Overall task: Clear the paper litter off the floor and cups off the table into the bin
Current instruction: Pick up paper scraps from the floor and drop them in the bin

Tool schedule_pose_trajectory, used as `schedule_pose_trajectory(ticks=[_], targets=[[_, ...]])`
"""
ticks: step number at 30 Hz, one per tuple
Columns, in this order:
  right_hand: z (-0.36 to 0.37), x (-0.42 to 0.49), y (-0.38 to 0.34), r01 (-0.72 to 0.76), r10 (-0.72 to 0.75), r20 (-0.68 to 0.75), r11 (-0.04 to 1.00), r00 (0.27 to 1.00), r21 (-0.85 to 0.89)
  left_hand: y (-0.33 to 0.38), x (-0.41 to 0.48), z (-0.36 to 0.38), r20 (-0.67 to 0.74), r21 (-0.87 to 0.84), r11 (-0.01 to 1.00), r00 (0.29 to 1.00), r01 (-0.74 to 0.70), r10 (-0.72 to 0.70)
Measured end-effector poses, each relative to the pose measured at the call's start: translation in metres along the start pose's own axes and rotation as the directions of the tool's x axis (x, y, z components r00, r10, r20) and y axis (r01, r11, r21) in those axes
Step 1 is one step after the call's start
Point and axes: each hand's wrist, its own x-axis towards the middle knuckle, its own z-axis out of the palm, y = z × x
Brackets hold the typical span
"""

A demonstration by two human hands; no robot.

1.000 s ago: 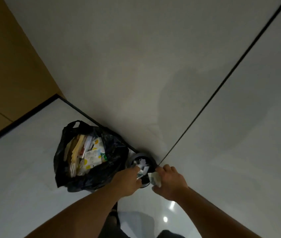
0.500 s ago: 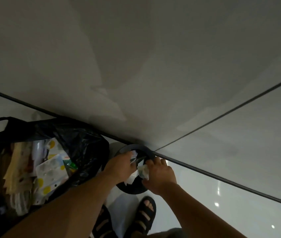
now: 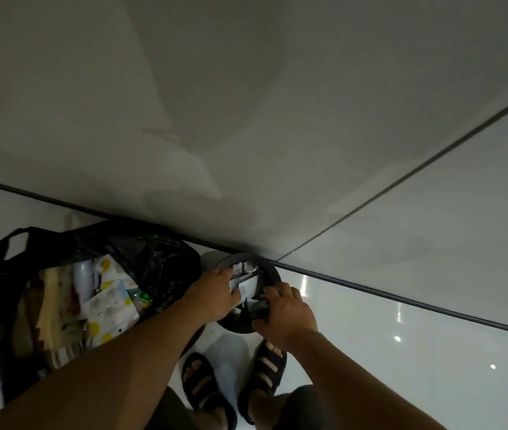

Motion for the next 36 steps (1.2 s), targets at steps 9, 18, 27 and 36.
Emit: schedule_pose_trajectory(ticks=[9, 18, 27, 36], targets=[[-0.123, -0.147, -0.032, -0.048, 0.053, -0.128, 0.998, 0.99, 0.043, 0.08, -0.139, -0.1, -0.049, 0.128, 0.969, 0.975, -0.211, 0.218], [-0.16, -0.3, -0.023, -0.259, 0.28, -0.253, 0.959, 0.926, 0.113, 0.156, -0.241, -0.121, 0.083, 0.368, 0.823, 0.897, -0.432, 0.434], [-0.113, -0.457, 0.051, -0.499, 0.62, -0.278, 0.769, 0.733, 0.4, 0.297, -0.322, -0.042, 0.303, 0.562, 0.462, 0.69, -0.686, 0.657], [-0.007, -0.649, 0.176, -0.644, 0.847, -0.181, 0.504, 0.5, 0.576, 0.438, -0.428, 0.147, 0.536, 0.592, 0.086, 0.471, -0.801, 0.7]])
